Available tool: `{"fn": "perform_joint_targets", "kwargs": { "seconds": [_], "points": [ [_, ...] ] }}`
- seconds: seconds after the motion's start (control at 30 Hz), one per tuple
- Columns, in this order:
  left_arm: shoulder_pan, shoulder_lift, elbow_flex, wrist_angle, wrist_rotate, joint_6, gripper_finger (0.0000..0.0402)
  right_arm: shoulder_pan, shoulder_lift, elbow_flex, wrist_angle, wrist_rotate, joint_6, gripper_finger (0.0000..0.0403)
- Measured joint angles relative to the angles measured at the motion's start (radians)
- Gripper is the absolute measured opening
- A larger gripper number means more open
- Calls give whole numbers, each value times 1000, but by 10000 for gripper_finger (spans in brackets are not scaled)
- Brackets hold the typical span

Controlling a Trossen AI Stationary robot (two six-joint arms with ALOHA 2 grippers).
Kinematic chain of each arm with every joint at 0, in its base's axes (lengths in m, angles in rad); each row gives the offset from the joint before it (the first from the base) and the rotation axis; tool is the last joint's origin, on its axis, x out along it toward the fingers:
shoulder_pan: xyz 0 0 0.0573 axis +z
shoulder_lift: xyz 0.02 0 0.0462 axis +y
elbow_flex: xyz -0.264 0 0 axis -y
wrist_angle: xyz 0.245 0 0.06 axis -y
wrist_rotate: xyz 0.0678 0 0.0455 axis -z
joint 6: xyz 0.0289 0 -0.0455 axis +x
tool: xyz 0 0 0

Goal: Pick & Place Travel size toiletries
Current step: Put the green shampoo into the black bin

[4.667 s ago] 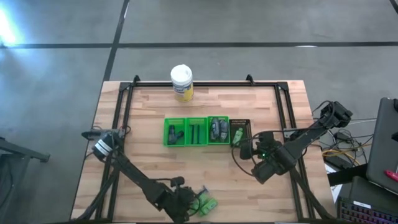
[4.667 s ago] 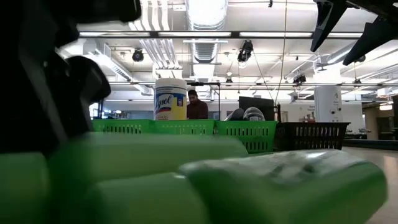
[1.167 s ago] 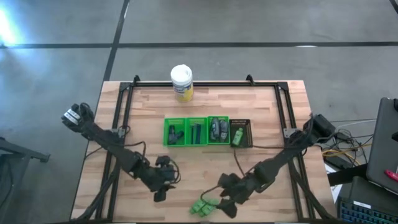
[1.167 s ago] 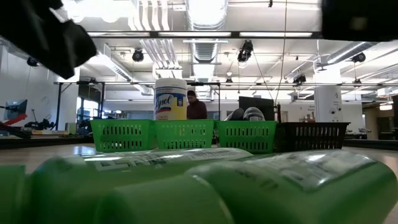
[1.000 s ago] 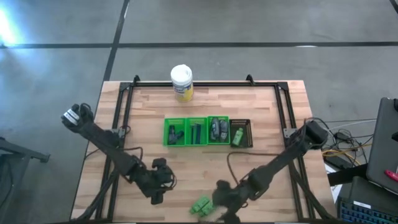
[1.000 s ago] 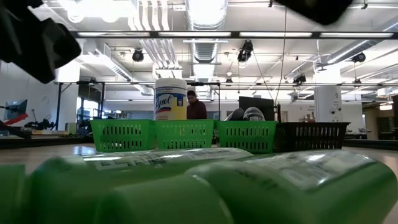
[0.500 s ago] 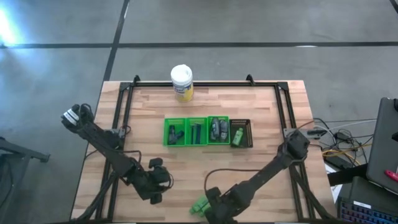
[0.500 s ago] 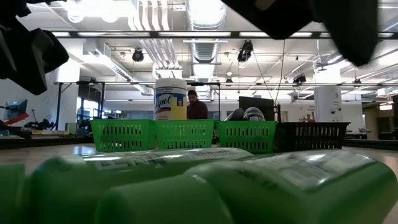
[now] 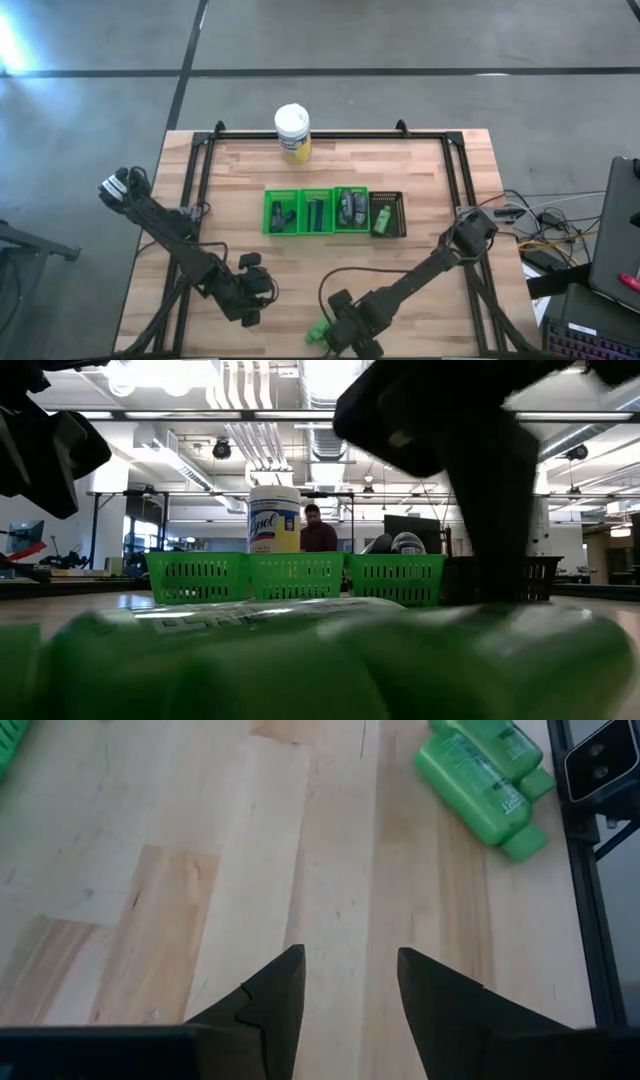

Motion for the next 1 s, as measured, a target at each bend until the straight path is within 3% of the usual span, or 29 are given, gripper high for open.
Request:
{"fn": "perform_joint_targets", "kwargs": {
  "seconds": [0.57,1.0],
  "points": [
    [1,0,0,-7,-13,1,163,-27,-5,-3,27,-5,-98,249],
    [3,0,0,-7,-49,-16,162,-27,-5,-50,114,-5,-335,288]
  ]
}}
